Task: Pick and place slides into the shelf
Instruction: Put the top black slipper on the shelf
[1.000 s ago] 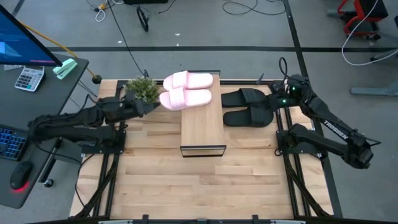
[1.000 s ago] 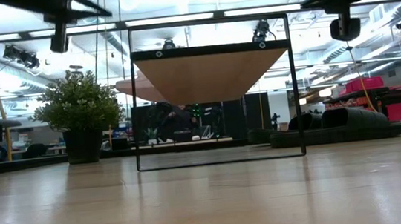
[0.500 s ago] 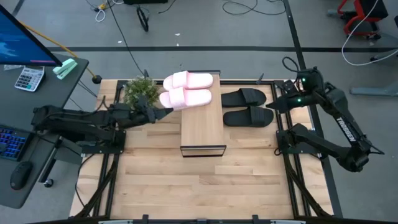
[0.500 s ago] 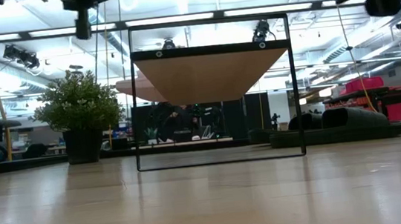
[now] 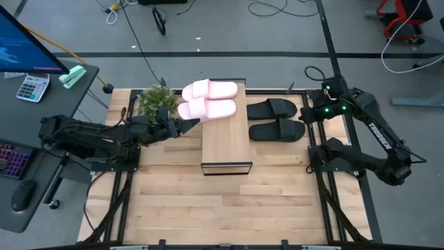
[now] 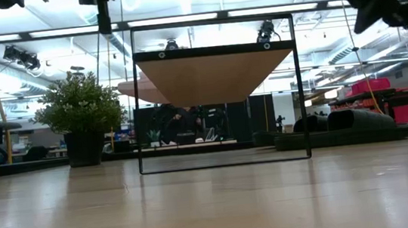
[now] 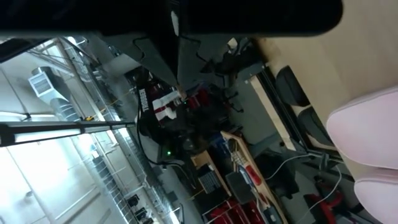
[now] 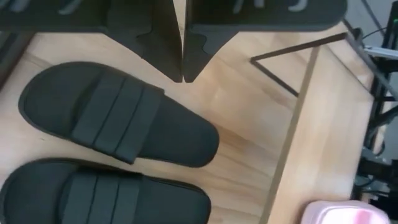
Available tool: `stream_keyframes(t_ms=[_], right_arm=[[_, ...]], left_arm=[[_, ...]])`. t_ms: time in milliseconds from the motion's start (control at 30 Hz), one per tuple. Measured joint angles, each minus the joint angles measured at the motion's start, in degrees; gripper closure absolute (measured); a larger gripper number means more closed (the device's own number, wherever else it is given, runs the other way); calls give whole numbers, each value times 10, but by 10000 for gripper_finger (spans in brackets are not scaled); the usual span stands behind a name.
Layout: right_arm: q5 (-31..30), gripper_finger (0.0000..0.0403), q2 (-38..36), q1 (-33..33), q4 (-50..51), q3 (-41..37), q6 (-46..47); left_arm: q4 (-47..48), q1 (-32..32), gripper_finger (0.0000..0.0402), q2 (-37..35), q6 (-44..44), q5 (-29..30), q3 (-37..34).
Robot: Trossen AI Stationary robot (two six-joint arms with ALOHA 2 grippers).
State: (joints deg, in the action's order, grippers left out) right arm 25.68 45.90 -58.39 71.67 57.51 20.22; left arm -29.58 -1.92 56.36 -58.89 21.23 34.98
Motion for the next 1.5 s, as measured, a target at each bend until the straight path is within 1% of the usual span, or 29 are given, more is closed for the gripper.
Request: stream_keyframes(t_ms=[167, 400, 600, 733, 933, 1067, 1333, 1500], right_arm=[[-4, 383, 20, 0, -25, -12, -10], [-35, 383, 41, -9, -61, -53, -5], [-38, 383, 44, -34, -130, -96, 41], [-42, 383, 44, -49, -174, -117, 75], [-77, 381, 64, -54, -180, -120, 90], [-81, 364, 78, -50, -192, -120, 107], [-89, 313, 92, -42, -250, -120, 158], [-91, 281, 106, -17, -266, -120, 177]], left_arm=[[-2, 0, 380, 0, 0, 0, 0], [-5, 1, 380, -1, 7, 1, 0], [-6, 2, 385, -1, 13, 2, 0], [-6, 2, 381, -1, 26, 2, 0], [-6, 2, 367, -1, 30, 2, 0], [-6, 2, 360, -1, 30, 1, 0], [-6, 2, 358, -1, 32, -17, 0], [1, 2, 357, -1, 36, -39, 18]])
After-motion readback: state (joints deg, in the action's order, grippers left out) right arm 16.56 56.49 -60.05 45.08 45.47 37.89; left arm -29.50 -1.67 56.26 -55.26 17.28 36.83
